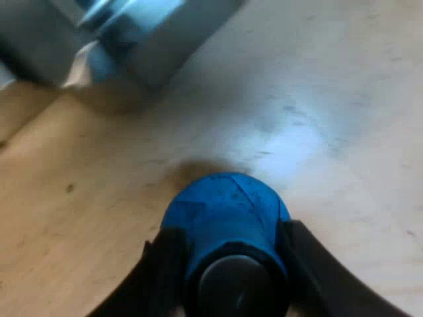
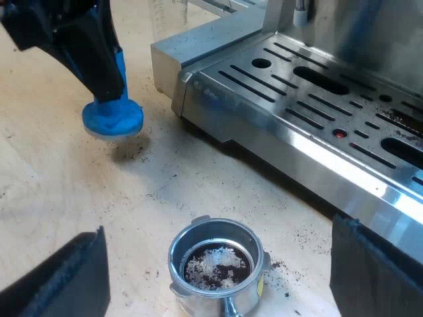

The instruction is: Grind coffee beans and then tamp

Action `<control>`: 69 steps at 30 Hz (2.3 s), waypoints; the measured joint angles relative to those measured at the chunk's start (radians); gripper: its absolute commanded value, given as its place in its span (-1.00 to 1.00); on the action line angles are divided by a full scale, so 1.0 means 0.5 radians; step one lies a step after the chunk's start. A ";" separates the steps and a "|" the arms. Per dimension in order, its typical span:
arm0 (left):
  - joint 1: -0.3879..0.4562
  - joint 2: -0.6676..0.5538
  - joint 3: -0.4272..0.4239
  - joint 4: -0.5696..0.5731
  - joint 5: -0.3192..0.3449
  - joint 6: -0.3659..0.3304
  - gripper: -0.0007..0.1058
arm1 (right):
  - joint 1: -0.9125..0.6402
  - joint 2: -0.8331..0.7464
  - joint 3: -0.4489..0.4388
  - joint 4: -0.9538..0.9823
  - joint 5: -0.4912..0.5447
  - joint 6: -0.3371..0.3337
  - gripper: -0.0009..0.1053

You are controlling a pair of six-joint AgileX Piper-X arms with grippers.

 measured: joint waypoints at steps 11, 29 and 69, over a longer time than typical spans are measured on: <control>0.106 0.000 0.169 -0.322 0.000 -0.016 -0.98 | 0.000 0.000 0.000 0.000 0.000 0.000 0.33; 0.106 0.000 0.188 -0.373 -0.004 -0.012 0.15 | 0.000 0.000 0.000 -0.002 0.000 0.000 0.33; 0.106 -1.174 -0.375 0.144 -0.136 -0.341 0.15 | -1.351 0.000 -1.407 2.199 -0.929 0.168 0.33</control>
